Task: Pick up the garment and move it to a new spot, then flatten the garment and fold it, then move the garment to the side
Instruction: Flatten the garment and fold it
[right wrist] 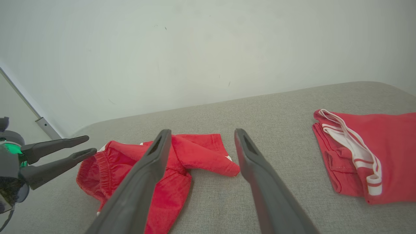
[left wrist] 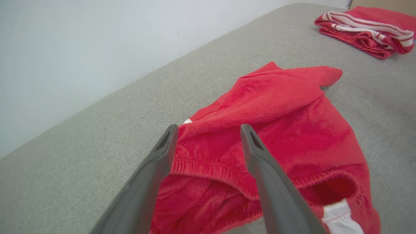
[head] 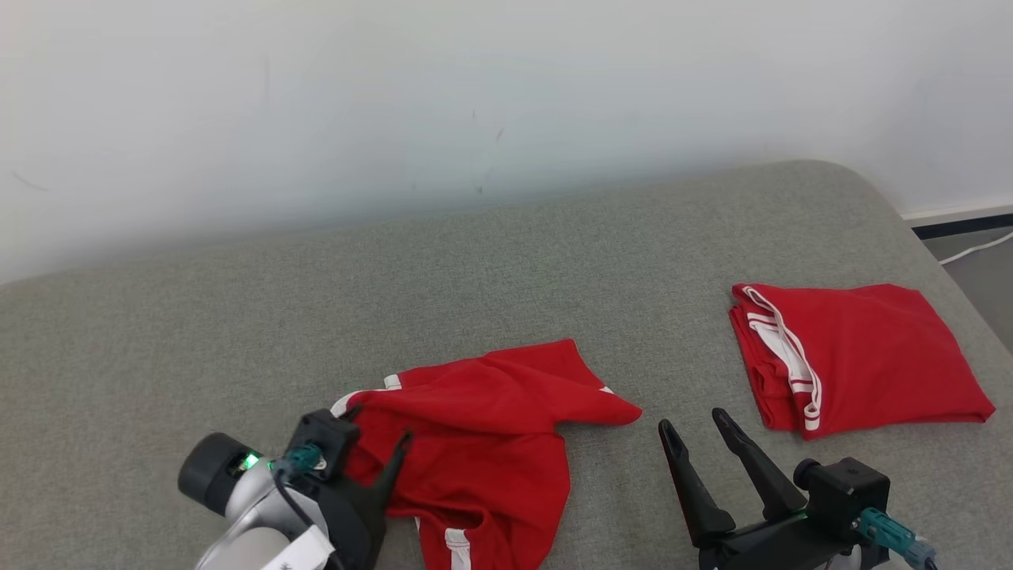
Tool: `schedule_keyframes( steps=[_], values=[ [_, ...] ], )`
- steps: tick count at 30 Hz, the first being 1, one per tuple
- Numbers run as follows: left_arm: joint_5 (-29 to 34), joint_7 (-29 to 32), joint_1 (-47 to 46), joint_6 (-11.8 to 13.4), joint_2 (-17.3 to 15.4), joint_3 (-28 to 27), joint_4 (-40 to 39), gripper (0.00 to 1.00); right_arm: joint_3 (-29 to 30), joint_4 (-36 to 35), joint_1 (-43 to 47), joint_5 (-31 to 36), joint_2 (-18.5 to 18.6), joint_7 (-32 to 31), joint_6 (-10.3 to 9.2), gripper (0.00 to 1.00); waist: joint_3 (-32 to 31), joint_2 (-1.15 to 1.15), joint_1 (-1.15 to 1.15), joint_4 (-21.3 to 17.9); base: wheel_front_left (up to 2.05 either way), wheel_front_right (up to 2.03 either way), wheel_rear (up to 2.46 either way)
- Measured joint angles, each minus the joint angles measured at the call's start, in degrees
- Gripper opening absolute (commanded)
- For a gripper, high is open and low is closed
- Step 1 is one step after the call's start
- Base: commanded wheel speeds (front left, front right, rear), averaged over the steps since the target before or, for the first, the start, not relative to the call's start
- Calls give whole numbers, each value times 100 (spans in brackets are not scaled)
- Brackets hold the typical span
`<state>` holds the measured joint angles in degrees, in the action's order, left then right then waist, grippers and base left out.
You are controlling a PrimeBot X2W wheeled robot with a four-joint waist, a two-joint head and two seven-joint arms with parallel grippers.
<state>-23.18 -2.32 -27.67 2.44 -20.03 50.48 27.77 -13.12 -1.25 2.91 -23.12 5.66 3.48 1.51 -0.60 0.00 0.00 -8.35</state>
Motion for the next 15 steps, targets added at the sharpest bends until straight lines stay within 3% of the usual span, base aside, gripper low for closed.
schedule_keyframes(
  steps=[8, 15],
  values=[
    [-40, 737, 53, 12, 87, 168, 305, 100, -33, -2, 3, -5, -5, 0, 0, 100, 20, 0, 0, -13, 0, 0, 0],
    [-544, 1302, 107, 188, 389, -180, 470, 100, -32, -8, 5, -5, -7, 1, -1, 100, 77, 0, 0, -46, 0, 0, 0]
  ],
)
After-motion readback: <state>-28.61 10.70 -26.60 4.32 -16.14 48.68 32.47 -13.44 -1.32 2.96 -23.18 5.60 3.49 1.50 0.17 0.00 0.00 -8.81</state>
